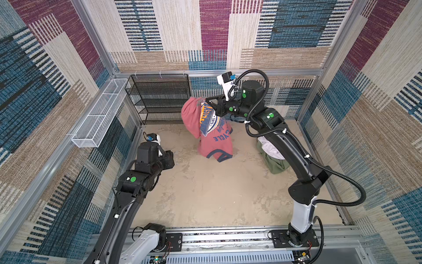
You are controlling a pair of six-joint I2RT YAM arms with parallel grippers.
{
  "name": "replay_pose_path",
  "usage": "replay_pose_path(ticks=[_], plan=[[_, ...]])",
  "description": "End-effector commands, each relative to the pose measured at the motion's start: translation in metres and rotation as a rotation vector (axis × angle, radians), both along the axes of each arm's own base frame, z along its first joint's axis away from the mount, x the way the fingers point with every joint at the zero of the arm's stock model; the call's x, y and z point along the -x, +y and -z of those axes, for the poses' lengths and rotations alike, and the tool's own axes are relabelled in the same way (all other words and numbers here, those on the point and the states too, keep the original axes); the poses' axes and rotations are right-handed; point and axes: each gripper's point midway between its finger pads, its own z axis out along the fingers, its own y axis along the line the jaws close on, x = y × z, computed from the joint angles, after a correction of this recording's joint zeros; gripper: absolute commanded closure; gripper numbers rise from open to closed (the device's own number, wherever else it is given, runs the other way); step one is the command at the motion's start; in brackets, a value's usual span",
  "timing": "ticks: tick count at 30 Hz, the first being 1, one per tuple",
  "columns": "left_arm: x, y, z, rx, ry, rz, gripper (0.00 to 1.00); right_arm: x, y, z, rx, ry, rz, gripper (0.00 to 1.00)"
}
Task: Pick out a specific cloth from the pile
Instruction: 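Carry the t-shirt toward the left gripper and lower it onto the table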
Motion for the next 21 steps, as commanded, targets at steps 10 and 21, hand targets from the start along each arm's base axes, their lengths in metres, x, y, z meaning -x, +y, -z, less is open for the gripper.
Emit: replay_pose_path(ticks=[10,21], plan=[[0.033,0.018,-0.002,-0.027,0.024,-0.059,0.44,0.007,0.091,0.099,0.06,0.125,-0.136,1.0],[0.038,0.022,0.006,-0.05,0.048,-0.069,0.44,-0.007,0.128,0.189,0.116,0.249,-0.15,1.0]])
